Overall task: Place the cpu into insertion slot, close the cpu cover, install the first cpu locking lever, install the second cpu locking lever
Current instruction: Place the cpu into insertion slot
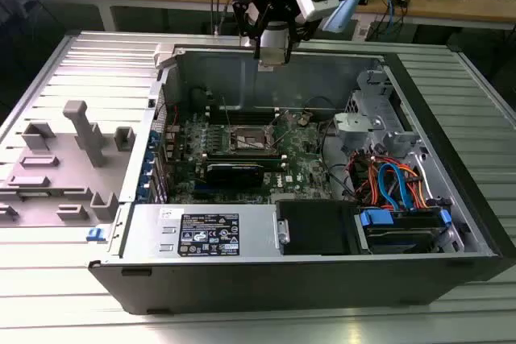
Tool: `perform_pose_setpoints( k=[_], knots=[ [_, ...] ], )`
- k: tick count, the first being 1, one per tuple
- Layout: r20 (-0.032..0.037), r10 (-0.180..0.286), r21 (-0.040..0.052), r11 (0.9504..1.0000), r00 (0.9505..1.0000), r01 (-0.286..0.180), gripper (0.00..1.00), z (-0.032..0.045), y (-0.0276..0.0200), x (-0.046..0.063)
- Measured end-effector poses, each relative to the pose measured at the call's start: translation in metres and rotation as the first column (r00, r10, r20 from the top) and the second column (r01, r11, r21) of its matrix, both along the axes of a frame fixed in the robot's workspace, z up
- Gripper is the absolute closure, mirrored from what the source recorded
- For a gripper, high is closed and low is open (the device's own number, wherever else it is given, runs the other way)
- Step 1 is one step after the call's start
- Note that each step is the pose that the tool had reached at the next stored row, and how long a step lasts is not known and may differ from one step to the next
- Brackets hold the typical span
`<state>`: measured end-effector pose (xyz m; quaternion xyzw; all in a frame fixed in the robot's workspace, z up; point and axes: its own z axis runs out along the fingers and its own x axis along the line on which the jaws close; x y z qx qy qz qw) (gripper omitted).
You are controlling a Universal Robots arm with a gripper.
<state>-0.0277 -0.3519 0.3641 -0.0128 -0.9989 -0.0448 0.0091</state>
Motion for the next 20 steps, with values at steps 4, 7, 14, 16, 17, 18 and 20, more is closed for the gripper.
perform_pose_setpoints(
  k=[4,7,14,16,17,18,20],
  knots=[
    [0.0001,0.000,0.0000,1.0000,1.0000,0.000,0.46,0.0000,0.0000,0.000],
    [0.0000,0.000,0.0000,1.0000,1.0000,0.000,0.46,0.0000,-0.0026,0.000],
    [0.0000,0.000,0.0000,1.0000,1.0000,0.000,0.46,0.0000,-0.0139,0.000],
    [0.0001,0.000,0.0002,1.0000,1.0000,0.000,0.46,-0.0001,-0.0148,0.000],
    [0.0000,0.000,0.0001,1.0000,1.0000,0.000,0.46,-0.0001,-0.0151,0.000],
    [0.0001,0.000,0.0000,1.0000,1.0000,0.000,0.46,-0.0001,-0.0152,0.000],
    [0.0000,0.000,0.0000,1.0000,1.0000,0.000,0.46,0.0000,-0.0152,0.000]
  ],
)
